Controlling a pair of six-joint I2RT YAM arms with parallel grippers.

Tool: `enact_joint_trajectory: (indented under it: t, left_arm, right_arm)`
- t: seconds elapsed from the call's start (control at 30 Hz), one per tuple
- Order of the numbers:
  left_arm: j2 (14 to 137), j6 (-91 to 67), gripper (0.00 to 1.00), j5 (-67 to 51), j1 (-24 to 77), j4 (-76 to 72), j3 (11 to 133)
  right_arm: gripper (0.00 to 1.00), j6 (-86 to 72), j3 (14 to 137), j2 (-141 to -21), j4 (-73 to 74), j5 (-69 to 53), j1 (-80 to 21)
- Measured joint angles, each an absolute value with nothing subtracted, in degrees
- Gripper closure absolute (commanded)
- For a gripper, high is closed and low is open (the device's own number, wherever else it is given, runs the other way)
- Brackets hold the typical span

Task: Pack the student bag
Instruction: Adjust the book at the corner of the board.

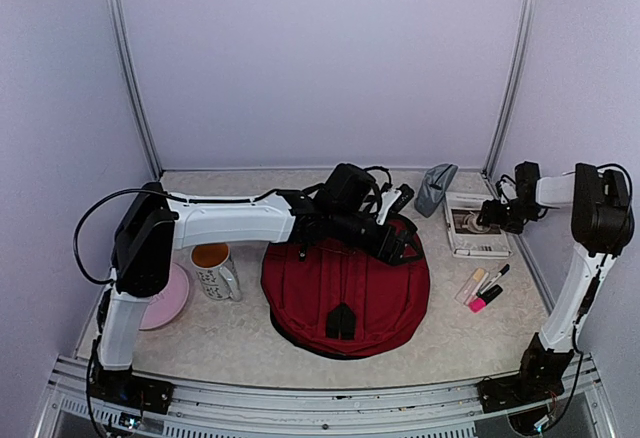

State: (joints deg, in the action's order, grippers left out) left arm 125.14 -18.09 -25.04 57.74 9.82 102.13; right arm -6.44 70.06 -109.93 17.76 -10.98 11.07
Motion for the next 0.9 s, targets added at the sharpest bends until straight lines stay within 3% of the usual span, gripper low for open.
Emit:
enact_joint_trajectory:
  t: [0.4, 0.7, 0.9]
  left_arm:
    - [135.35, -25.43, 0.23, -20.95, 56.64, 3.62, 107.39]
    - [140.0, -27.44, 0.23, -17.15, 55.75, 1.85, 110.63]
    - [140.0, -26.7, 0.21, -14.17, 54.78, 1.17, 110.63]
  right_arm:
    - [0.16, -5.45, 60.73, -106.48, 11.18, -22.61, 6.72]
    - [0.24, -5.02, 54.41, -101.23, 11.14, -23.9, -0.19]
    - [0.18, -4.73, 49.41, -93.76, 16.71, -28.16, -2.26]
